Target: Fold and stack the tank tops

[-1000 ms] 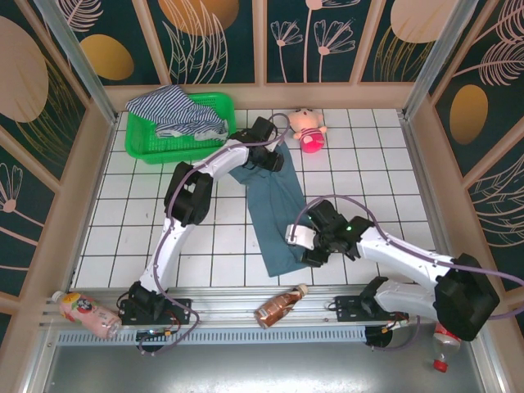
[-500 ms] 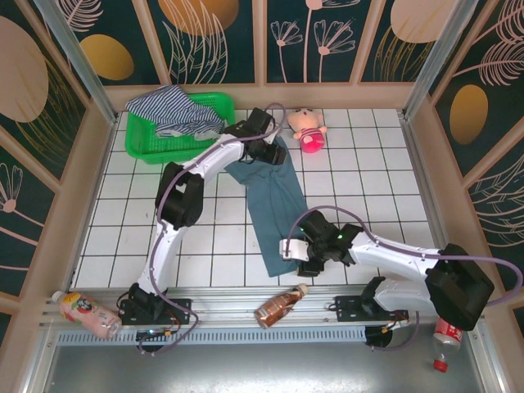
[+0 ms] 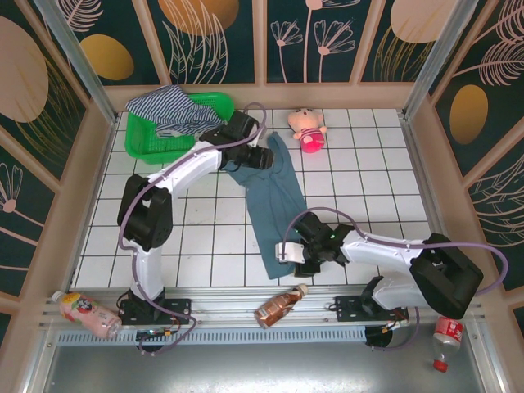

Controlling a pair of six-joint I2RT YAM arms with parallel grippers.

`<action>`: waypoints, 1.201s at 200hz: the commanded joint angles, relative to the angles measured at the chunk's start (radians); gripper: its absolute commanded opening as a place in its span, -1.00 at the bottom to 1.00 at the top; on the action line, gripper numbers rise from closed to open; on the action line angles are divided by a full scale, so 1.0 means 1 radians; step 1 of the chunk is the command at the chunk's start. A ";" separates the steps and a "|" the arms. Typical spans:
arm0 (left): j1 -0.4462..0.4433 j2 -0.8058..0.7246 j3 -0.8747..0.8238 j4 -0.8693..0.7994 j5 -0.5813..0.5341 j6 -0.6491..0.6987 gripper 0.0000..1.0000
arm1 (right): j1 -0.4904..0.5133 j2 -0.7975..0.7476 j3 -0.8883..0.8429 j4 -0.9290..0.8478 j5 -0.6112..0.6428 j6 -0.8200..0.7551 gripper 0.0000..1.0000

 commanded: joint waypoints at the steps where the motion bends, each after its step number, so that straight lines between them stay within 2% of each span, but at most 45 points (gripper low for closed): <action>1: -0.004 -0.047 -0.063 0.016 -0.021 -0.015 0.17 | -0.011 0.035 0.002 -0.065 0.018 0.011 -0.21; 46: -0.005 -0.086 -0.170 0.062 -0.001 -0.027 0.17 | -0.019 0.035 0.037 -0.109 -0.012 0.027 -0.46; 103: -0.003 -0.109 -0.164 0.017 -0.044 -0.003 0.17 | -0.031 -0.013 0.099 -0.250 -0.088 0.051 -0.88; 164: -0.005 -0.126 -0.254 0.069 0.038 -0.037 0.17 | -0.050 -0.094 0.139 -0.449 -0.177 0.052 -0.90; 198: -0.004 -0.090 -0.293 0.121 0.063 -0.046 0.17 | -0.076 -0.060 0.221 -0.425 -0.153 0.015 -0.89; 240: -0.004 -0.095 -0.260 0.105 0.020 -0.037 0.18 | -0.115 0.038 0.352 -0.386 -0.102 -0.037 -0.87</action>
